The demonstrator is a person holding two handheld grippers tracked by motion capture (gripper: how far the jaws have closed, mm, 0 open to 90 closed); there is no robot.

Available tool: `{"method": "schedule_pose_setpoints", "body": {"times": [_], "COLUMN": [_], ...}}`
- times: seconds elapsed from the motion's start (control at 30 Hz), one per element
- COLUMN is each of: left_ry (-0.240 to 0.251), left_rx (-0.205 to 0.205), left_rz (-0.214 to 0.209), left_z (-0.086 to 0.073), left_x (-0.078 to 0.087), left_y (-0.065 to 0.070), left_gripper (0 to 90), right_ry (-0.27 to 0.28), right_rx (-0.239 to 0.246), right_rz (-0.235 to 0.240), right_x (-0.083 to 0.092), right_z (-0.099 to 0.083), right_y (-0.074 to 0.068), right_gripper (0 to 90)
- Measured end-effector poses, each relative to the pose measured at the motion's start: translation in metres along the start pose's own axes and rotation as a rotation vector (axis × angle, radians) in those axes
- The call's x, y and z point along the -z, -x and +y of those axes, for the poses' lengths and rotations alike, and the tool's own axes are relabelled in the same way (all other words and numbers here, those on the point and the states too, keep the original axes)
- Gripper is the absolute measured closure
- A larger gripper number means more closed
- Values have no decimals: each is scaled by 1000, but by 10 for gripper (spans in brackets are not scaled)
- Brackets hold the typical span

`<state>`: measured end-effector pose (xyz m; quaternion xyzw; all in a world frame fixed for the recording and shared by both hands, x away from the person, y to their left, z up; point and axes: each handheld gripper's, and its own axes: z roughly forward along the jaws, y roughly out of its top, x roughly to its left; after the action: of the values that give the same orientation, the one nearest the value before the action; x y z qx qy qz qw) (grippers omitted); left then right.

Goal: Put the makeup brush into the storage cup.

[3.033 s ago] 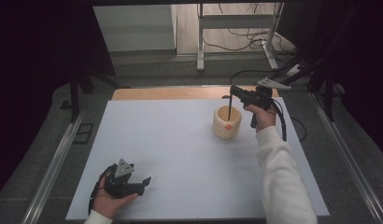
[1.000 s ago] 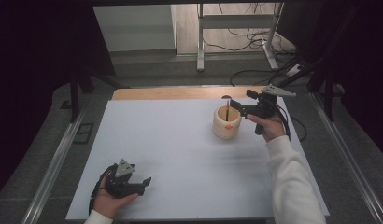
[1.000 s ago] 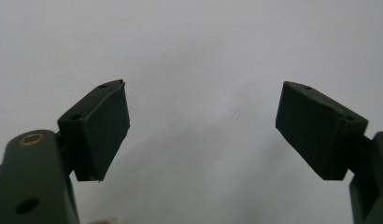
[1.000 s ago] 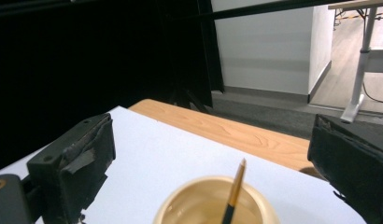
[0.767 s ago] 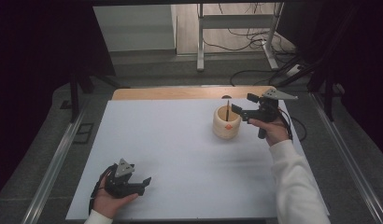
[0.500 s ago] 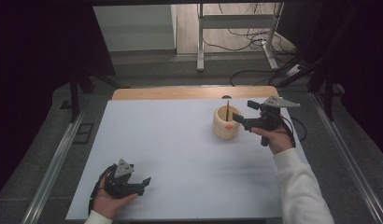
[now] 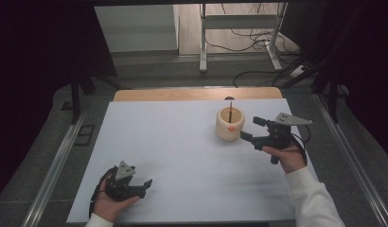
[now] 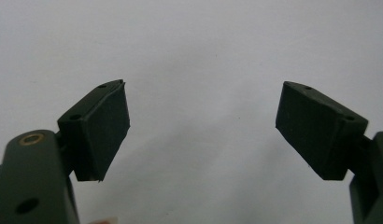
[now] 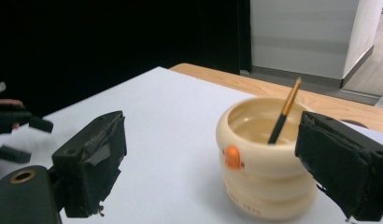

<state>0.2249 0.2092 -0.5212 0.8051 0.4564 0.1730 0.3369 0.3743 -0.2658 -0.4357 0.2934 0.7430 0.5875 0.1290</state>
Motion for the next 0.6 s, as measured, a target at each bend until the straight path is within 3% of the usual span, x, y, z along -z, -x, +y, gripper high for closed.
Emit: {"method": "schedule_pose_setpoints", "body": {"times": [0.2,0.6], "left_ry": [8,8], "left_rx": [-10,-5], "left_rz": [-3,-1], "left_z": [1,0], "left_x": [1,1], "left_y": [2,1], "left_gripper": [179,180], "right_ry": [-34,-97], "right_rx": [33,49], "right_rz": [-14,-41], "right_x": [13,33], "right_z": [-16,-48], "right_y": [-7,-21], "right_gripper": [92,102]}}
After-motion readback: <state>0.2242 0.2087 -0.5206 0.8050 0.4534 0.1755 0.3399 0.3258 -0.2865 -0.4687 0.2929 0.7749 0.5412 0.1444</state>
